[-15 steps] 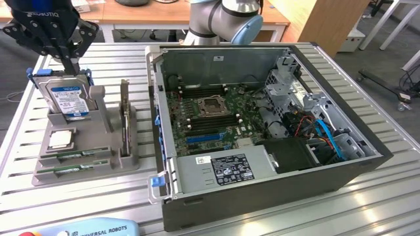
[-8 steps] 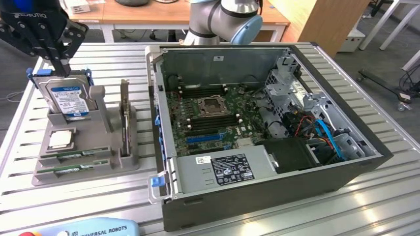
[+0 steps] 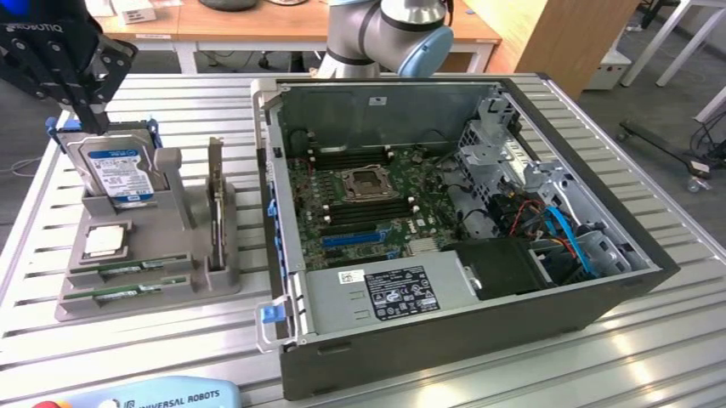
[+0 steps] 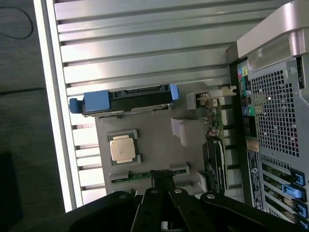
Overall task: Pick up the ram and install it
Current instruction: 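Reach for the ram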
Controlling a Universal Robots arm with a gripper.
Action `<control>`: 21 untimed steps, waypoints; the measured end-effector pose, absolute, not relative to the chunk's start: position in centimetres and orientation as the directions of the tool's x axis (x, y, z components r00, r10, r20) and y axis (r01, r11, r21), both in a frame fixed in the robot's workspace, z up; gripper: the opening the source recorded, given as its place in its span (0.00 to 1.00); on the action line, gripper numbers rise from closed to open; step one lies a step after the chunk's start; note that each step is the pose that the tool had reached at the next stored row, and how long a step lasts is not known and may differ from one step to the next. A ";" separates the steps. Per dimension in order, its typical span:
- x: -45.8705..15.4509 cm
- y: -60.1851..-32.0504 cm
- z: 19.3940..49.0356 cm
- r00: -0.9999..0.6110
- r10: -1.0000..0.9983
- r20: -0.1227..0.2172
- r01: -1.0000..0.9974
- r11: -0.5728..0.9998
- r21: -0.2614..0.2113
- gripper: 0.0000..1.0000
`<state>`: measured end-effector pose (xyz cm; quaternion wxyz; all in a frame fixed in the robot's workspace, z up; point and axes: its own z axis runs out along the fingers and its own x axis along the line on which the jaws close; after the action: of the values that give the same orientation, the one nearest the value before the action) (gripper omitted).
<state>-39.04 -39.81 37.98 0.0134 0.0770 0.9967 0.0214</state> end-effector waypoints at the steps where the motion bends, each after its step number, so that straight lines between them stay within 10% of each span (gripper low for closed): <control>1: -39.1 -39.8 38.0 -0.988 0.154 -0.023 0.153 0.987 0.045 0.10; 21: -39.1 -39.8 38.0 -0.992 0.128 -0.023 0.127 0.991 0.045 0.10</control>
<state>-39.08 -39.84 37.97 0.0131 0.0637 0.9976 0.0216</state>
